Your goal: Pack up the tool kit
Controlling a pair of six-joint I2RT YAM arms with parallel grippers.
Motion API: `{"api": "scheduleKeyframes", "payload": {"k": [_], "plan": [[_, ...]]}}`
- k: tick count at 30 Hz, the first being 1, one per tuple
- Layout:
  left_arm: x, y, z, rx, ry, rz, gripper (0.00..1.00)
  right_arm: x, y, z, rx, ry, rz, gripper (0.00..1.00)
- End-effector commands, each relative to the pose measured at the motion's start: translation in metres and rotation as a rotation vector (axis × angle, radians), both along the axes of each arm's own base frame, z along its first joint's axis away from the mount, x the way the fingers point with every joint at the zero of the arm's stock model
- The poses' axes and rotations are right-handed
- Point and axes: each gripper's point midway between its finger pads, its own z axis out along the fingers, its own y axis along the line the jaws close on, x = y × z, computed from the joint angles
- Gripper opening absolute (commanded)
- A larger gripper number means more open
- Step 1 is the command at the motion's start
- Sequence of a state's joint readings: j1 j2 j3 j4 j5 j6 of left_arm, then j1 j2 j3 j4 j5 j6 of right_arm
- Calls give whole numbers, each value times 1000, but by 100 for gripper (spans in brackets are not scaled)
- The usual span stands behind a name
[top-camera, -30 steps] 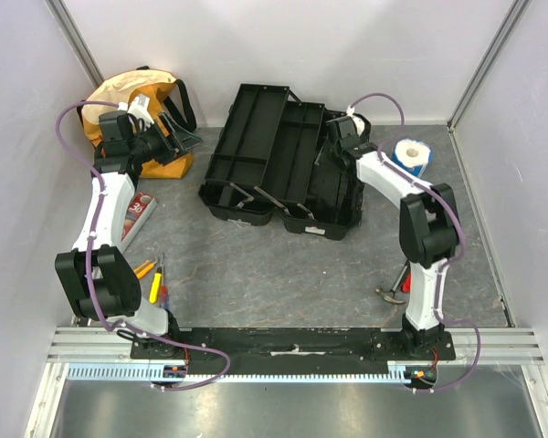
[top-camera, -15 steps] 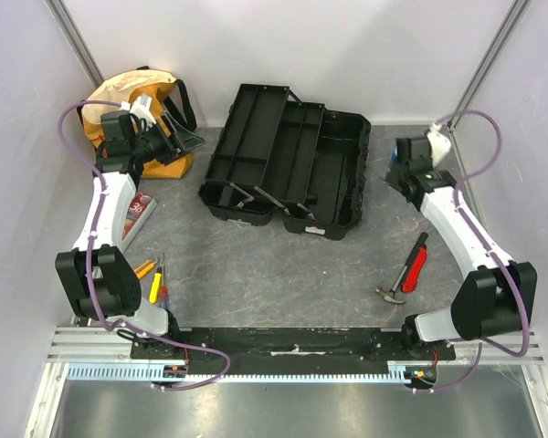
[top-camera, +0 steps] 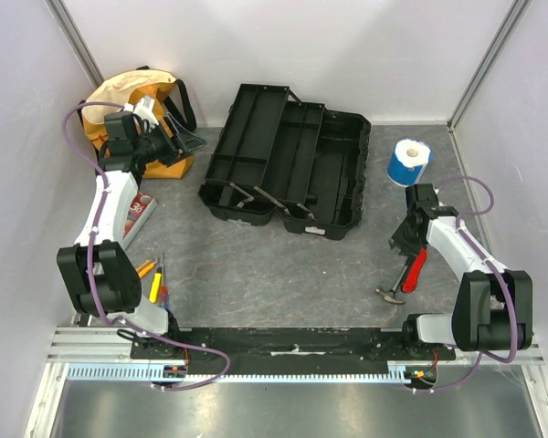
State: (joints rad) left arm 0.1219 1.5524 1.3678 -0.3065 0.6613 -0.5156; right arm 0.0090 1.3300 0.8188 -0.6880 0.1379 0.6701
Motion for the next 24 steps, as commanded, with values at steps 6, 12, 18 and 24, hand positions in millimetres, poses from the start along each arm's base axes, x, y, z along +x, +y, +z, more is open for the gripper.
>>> {"api": "scheduleKeyframes", "payload": {"k": [6, 12, 18, 24], "plan": [[4, -4, -3, -2, -9, -26, 70, -45, -18, -19, -60, 160, -30, 49], [6, -4, -6, -1, -4, -27, 70, -51, -26, -26, -106, 194, -27, 55], [7, -5, -10, 0, 6, -28, 70, -57, -24, -41, -94, 221, -36, 55], [8, -4, -10, 0, 6, -26, 70, -64, -15, -58, -43, 232, -75, 54]]}}
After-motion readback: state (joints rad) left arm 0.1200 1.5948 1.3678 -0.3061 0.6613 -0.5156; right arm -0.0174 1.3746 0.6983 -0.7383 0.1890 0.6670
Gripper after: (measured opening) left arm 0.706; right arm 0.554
